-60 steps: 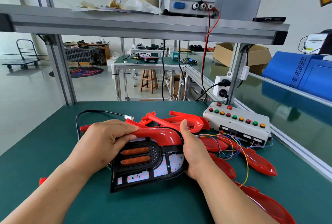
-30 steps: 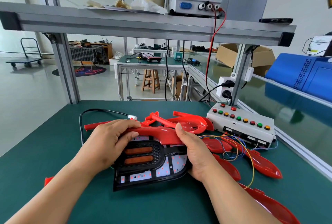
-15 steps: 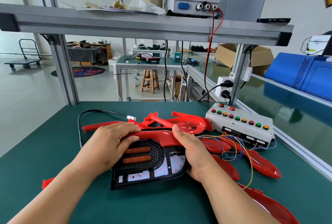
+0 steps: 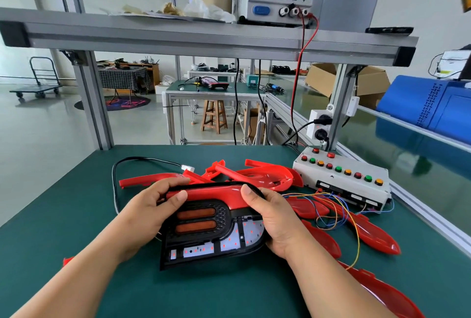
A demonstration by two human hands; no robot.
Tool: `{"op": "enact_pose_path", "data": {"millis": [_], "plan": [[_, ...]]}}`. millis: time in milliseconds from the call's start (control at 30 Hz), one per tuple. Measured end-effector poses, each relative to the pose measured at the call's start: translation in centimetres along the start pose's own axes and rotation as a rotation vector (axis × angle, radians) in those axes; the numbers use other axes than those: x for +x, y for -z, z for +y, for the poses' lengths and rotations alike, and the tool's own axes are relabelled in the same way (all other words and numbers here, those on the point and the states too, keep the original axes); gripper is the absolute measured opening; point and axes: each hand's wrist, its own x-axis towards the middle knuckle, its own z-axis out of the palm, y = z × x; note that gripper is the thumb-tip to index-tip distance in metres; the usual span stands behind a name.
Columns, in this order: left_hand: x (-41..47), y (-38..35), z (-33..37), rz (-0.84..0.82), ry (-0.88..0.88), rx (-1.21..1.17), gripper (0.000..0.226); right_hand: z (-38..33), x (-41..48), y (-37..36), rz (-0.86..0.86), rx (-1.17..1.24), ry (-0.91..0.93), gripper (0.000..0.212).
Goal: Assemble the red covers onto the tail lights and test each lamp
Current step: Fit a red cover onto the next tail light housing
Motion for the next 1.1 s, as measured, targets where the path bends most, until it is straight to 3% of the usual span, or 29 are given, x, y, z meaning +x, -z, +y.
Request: {"op": "enact_pose_path", "data": {"millis": [233, 367, 500, 900, 1100], "plan": [[0.2, -1.1, 0.0, 0.043, 0.064, -0.421, 0.038, -0.2, 0.0, 0.2, -0.042, 0.014, 0.006, 0.048], [0.3, -1.3, 0.0, 0.04, 0.094, -0.514, 0.041, -0.3, -0.2, 0.4, -0.055, 0.032, -0.006, 0.047], [0.2, -1.5, 0.2, 0.038, 0.108, -0.568, 0.038, -0.1, -0.2, 0.6, -0.069, 0.067, -0.031, 0.059], [0.0, -1.7, 0.4, 0.009, 0.055, -0.625, 0.029, -0.6, -0.3, 0.0, -0.069, 0.187, -0.003, 0.013], [0.0, -2.1, 0.8, 0.079, 0.052, -0.608, 0.033, -0.8, -0.4, -0.3, -0.056, 0.131, 0.04, 0.009]]}}
